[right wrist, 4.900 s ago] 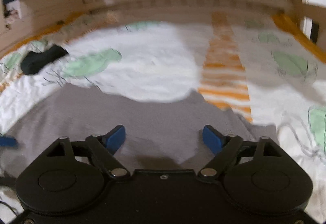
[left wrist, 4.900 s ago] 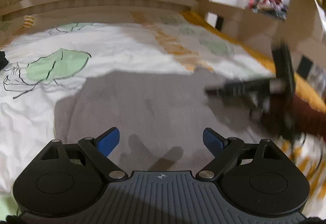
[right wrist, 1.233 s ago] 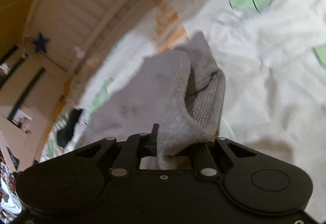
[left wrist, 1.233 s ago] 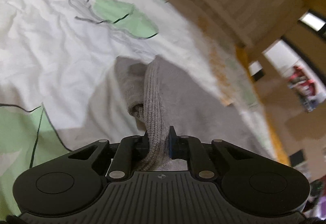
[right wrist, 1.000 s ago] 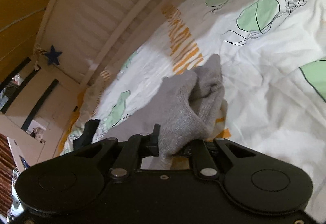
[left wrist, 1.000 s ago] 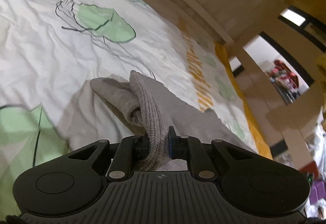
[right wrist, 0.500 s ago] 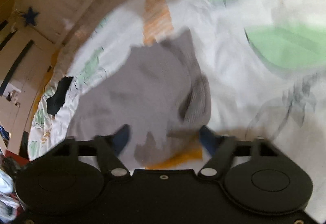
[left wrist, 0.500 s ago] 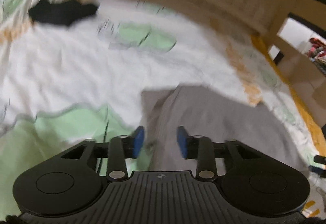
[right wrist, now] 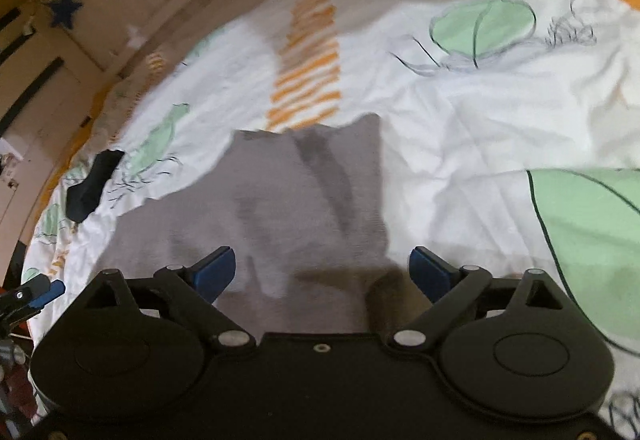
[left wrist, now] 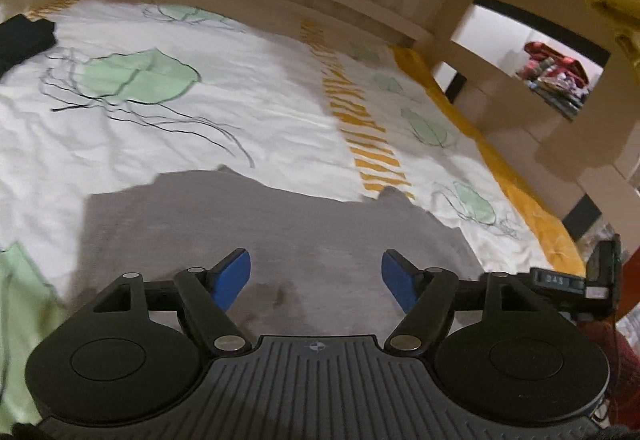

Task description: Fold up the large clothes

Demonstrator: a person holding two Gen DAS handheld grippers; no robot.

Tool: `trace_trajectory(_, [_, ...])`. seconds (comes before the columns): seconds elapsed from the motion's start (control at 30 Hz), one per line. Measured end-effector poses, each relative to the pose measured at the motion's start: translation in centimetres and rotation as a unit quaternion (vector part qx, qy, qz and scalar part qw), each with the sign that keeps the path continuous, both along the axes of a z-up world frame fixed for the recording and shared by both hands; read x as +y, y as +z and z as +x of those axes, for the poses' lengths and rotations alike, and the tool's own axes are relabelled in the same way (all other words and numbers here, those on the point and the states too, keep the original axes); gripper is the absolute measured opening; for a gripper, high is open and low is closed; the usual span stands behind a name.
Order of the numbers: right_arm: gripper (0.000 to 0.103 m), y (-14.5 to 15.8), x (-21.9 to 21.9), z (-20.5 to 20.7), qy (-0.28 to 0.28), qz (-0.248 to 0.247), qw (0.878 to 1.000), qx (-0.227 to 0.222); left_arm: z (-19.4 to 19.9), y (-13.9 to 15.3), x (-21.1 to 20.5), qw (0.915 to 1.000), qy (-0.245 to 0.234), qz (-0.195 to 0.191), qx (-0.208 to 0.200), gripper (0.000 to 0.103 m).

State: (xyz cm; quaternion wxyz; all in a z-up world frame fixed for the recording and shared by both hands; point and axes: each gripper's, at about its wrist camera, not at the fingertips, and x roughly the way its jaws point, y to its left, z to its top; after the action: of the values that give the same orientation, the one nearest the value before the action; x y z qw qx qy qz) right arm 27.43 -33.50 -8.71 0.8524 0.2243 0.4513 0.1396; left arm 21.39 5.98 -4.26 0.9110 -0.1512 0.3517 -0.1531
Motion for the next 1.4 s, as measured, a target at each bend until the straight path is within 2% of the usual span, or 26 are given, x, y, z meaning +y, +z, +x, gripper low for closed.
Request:
trace_trajectory(0.1, [0.097,-0.8,-0.1,1.1,0.016,0.040,0.999,0.005,0.9,-0.7,-1.4,0.9999,-0.008,0.004,0.006,0.071])
trace_trajectory(0.13, [0.102,-1.1,0.0,1.4,0.022,0.058,0.998,0.005,1.1,-0.9,-1.7,0.9999,-0.010,0.001,0.008,0.071])
trace_trajectory(0.23, [0.103,-2.3,-0.2,2.5,0.038,0.121,0.992,0.004,2.0,-1.6,-2.7,0.9998,-0.013,-0.002,0.014,0.071])
trace_trajectory(0.4, [0.103,-3.1,-0.9,2.7,0.033,0.166,0.986,-0.004,3.6,-2.2,-4.1,0.9999,-0.013,0.006,0.009,0.071])
trace_trajectory(0.6, [0.103,-2.8,0.1,2.4,0.049,0.136,0.989,-0.019,6.3,-4.1,-6.0,0.9992,-0.014,0.035,0.011,0.070])
trace_trajectory(0.7, [0.103,-2.8,0.3,2.4,0.051,0.130,0.990,-0.023,7.0,-5.7,-6.4,0.9982,-0.009,0.057,0.018,0.064])
trace_trajectory(0.83, [0.103,-2.9,0.4,2.4,0.050,0.131,0.990,-0.023,6.8,-6.7,-6.2,0.9985,-0.010,0.055,0.003,0.064])
trace_trajectory(1.0, [0.103,-2.9,0.5,2.5,0.053,0.126,0.990,-0.025,6.9,-6.2,-6.5,0.9980,-0.011,0.062,0.003,0.064])
trace_trajectory(1.13, [0.103,-2.9,0.4,2.5,0.053,0.127,0.990,-0.026,6.4,-5.1,-5.8,0.9996,0.011,0.025,0.007,0.059])
trace_trajectory(1.23, [0.103,-2.9,0.4,2.4,0.053,0.126,0.990,-0.027,4.5,-4.3,-5.4,0.9997,0.021,-0.012,-0.004,0.056])
trace_trajectory(1.4, [0.103,-2.9,0.4,2.4,0.052,0.126,0.990,-0.027,1.1,-4.3,-6.1,0.9983,0.024,-0.047,-0.023,0.055])
